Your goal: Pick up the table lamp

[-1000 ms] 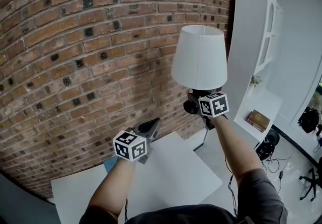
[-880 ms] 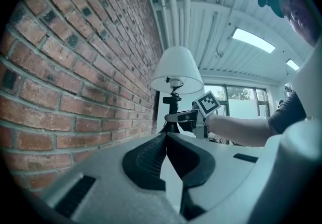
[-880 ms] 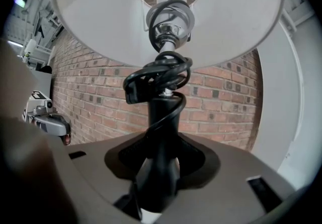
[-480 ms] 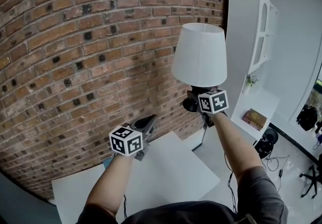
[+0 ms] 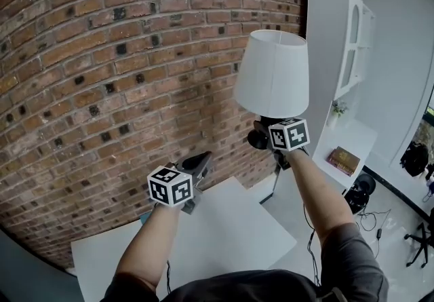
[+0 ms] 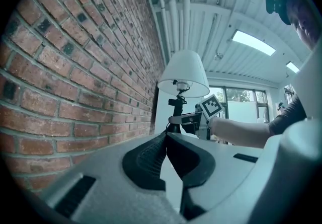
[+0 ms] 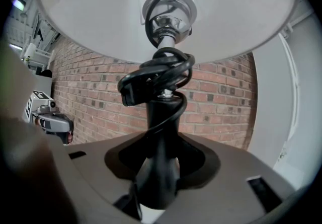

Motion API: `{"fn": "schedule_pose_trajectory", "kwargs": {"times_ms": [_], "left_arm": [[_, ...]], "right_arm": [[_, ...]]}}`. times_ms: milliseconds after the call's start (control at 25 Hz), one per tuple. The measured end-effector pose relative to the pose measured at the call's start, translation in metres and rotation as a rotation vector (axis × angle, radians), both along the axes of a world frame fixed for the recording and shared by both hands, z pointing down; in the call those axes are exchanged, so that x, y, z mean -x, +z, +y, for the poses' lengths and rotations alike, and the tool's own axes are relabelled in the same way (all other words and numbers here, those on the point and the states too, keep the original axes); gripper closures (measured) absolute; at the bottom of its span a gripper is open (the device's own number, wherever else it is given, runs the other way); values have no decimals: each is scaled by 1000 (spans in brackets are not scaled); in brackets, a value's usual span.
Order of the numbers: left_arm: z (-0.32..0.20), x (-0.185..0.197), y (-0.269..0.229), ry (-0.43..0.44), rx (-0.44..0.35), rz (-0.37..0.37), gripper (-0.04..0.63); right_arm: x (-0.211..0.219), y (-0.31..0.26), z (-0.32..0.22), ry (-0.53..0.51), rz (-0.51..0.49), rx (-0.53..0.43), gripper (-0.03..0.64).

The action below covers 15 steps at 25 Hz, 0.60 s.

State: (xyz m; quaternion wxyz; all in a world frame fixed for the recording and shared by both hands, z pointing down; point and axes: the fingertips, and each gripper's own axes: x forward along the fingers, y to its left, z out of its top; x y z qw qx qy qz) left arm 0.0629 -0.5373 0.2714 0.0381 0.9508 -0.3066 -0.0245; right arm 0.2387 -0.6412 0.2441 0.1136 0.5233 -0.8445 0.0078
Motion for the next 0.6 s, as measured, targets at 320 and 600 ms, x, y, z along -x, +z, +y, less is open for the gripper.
{"fn": "schedule_pose_trajectory", "kwargs": {"times_ms": [320,600], "left_arm": [[4,0,-1,3,-2,3,592],[7,-3,-3,2,-1,5,591]], "right_arm": [[0,0,3,0,8,9,459],[-1,0,6,-12,-9,28,457]]}}
